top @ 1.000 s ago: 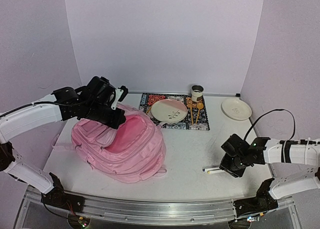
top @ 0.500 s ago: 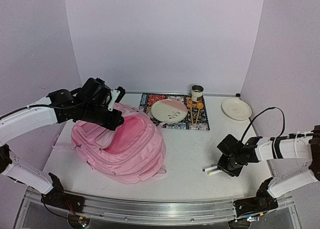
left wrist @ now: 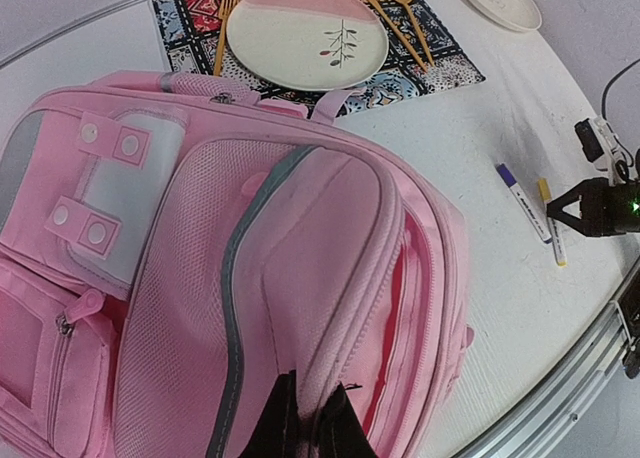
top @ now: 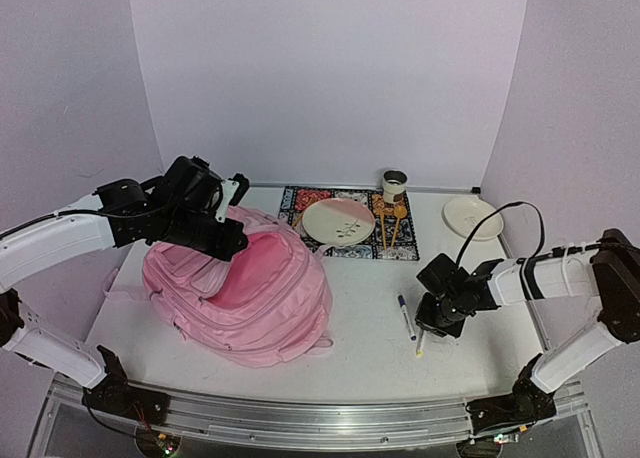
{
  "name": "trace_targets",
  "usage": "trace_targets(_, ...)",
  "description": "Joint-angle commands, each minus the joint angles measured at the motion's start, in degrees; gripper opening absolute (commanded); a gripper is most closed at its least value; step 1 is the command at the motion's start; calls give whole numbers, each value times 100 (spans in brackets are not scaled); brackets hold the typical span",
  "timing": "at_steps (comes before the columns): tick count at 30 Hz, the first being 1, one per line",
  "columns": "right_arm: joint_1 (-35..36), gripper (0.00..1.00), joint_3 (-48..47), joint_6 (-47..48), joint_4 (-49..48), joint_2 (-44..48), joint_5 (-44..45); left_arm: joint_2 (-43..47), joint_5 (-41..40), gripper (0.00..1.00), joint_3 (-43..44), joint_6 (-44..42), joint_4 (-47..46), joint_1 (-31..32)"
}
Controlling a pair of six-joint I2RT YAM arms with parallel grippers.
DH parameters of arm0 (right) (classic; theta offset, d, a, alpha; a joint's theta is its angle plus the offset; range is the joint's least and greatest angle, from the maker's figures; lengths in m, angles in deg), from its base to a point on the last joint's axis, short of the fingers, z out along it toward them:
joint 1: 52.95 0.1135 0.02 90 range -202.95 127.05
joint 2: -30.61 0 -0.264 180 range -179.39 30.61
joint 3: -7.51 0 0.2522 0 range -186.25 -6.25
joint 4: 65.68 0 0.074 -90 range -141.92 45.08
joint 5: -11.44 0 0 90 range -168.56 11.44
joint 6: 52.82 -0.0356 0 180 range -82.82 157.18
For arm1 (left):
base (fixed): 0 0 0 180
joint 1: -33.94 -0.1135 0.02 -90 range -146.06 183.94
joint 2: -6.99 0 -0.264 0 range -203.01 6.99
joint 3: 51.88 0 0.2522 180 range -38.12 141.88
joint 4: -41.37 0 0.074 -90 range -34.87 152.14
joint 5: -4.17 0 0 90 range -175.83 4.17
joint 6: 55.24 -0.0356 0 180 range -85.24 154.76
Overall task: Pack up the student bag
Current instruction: Adjust the pen at the center of the board, then pick up the pen from the center of the board.
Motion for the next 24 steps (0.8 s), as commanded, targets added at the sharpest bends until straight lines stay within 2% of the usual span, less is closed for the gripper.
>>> trace_targets(1,-9,0,-14,212,378,99,-295,292,110,0,239,109,-463,3)
trace_targets(11,5,0,-347,524,371,1198,-823,168,580,0,362,228,-380,3)
trace_targets(16,12,0,-580,776,454,1346,-729,122,506,0,321,250,-360,3)
trace_targets(18,9,10,-585,928,632,1191,-671,124,530,0,322,273,-360,2)
trace_targets(24,14,33,-594,1141,1304,626,-757,170,477,0,277,281,-337,3)
